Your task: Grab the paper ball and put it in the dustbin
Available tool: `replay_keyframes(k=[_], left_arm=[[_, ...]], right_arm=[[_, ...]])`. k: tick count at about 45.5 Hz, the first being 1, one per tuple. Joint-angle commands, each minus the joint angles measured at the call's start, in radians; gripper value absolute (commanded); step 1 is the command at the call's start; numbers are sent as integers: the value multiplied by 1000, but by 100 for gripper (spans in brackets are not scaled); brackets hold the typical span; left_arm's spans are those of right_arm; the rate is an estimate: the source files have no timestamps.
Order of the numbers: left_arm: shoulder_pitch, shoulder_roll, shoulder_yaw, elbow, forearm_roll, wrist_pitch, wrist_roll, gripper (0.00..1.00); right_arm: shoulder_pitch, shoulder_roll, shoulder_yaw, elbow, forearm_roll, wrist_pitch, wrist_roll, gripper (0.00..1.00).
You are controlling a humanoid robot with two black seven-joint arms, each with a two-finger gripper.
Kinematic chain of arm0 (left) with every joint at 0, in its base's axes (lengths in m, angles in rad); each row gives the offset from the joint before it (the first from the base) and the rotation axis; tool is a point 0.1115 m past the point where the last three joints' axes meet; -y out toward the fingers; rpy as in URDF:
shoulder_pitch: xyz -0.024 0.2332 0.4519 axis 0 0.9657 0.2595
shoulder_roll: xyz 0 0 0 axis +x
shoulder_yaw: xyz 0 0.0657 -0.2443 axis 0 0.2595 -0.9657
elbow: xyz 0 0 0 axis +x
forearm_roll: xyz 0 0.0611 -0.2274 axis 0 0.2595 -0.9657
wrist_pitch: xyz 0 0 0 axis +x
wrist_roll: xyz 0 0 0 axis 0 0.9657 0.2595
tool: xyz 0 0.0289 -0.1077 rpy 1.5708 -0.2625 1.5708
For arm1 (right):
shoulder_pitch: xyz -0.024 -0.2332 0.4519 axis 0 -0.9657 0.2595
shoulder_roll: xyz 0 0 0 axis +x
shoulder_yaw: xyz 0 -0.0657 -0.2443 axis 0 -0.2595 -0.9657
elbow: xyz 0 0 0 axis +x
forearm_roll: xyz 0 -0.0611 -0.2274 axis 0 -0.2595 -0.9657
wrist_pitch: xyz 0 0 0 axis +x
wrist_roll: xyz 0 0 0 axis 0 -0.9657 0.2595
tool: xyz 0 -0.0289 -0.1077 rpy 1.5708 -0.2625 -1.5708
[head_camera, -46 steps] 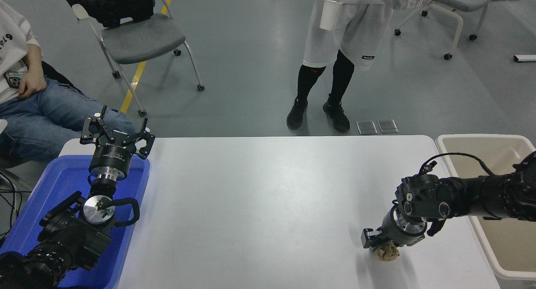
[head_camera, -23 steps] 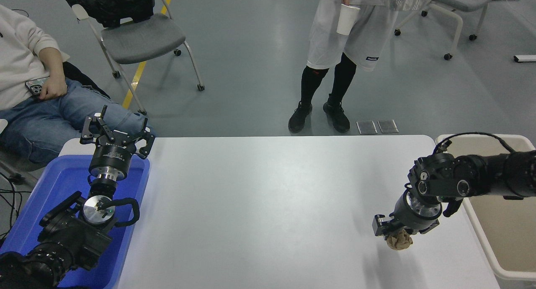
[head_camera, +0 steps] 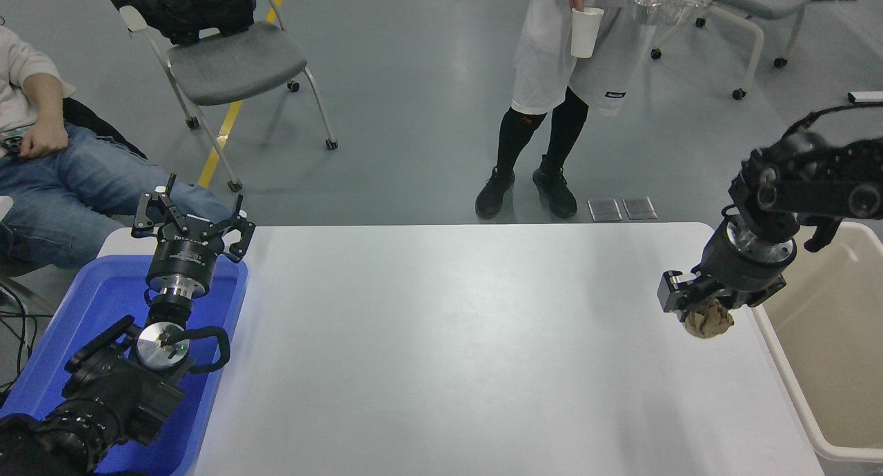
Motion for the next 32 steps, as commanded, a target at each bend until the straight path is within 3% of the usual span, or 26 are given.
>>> replay_keyframes(k=[1, 32], left_arm=[[0, 0, 0, 0, 0, 0, 0, 99], [0, 1, 0, 0, 0, 0, 0, 99]], right_arm=[[175, -52, -23, 11, -2, 25, -1, 0], [390, -91, -69, 11, -12, 25, -1, 0]])
